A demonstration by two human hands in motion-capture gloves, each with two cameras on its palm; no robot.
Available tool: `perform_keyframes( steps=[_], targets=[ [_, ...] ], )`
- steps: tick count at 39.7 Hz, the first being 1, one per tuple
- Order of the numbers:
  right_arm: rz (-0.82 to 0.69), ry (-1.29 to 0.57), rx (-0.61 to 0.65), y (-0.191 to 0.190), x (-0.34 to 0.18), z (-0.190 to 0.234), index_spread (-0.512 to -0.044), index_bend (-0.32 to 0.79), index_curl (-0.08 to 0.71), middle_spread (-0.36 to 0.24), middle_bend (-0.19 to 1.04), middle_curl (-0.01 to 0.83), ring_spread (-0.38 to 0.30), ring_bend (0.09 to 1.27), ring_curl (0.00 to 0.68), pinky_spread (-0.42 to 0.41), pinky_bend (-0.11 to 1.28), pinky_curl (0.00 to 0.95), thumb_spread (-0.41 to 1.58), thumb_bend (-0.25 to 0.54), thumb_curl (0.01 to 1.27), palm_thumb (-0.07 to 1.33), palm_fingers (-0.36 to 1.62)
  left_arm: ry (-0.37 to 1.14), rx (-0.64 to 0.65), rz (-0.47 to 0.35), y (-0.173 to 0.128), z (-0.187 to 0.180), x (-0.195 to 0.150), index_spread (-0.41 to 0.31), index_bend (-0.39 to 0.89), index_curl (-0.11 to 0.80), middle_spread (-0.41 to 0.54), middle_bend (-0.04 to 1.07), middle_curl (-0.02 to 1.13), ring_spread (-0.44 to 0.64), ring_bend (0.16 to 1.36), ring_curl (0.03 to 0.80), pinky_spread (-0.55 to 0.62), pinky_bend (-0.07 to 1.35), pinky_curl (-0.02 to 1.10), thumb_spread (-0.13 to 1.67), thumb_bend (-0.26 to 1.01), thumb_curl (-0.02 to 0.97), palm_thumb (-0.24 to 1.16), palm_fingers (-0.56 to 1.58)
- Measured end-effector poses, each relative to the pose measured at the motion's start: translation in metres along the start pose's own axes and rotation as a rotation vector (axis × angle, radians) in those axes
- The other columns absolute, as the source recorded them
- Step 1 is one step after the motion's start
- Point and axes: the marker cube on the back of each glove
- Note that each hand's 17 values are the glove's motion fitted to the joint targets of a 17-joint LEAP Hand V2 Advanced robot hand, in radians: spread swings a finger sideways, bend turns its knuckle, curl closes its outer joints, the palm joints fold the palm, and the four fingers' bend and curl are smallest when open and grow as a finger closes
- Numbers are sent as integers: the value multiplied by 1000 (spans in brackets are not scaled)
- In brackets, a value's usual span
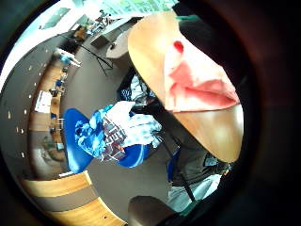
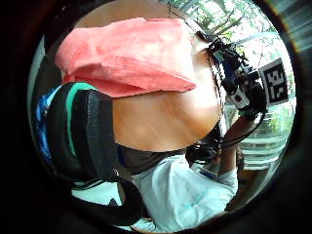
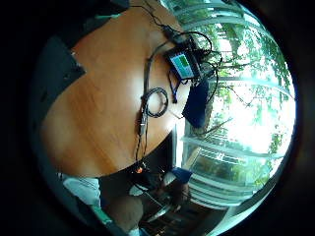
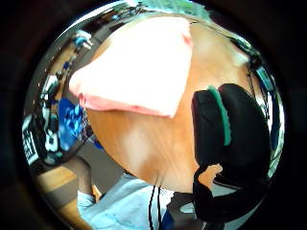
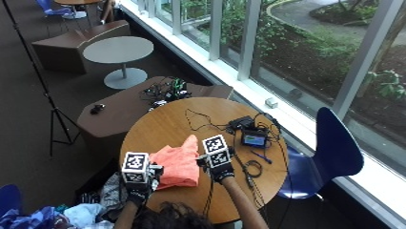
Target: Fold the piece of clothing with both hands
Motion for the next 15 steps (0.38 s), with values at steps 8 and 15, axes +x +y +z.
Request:
perform_keyframes(
  steps=[8, 15],
  targets=[
    [148, -149, 151, 12, 17, -4, -356, 118, 261, -37, 190, 379, 71, 247, 289, 217, 477, 336, 1442, 11, 400, 639, 315, -24, -5, 57, 3, -10, 30, -107, 113, 297, -65, 199, 416, 115, 534, 326, 425, 281, 352, 1499, 47, 211, 144, 427],
    [178, -220, 187, 12, 12, -5, -350, 138, 264, -20, 188, 373, 77, 277, 299, 234, 475, 338, 1479, 24, 392, 671, 356, -7, -40, 50, 10, -17, 36, -105, 119, 290, -65, 201, 418, 113, 540, 327, 420, 288, 353, 1490, 39, 214, 149, 424]
  ],
)
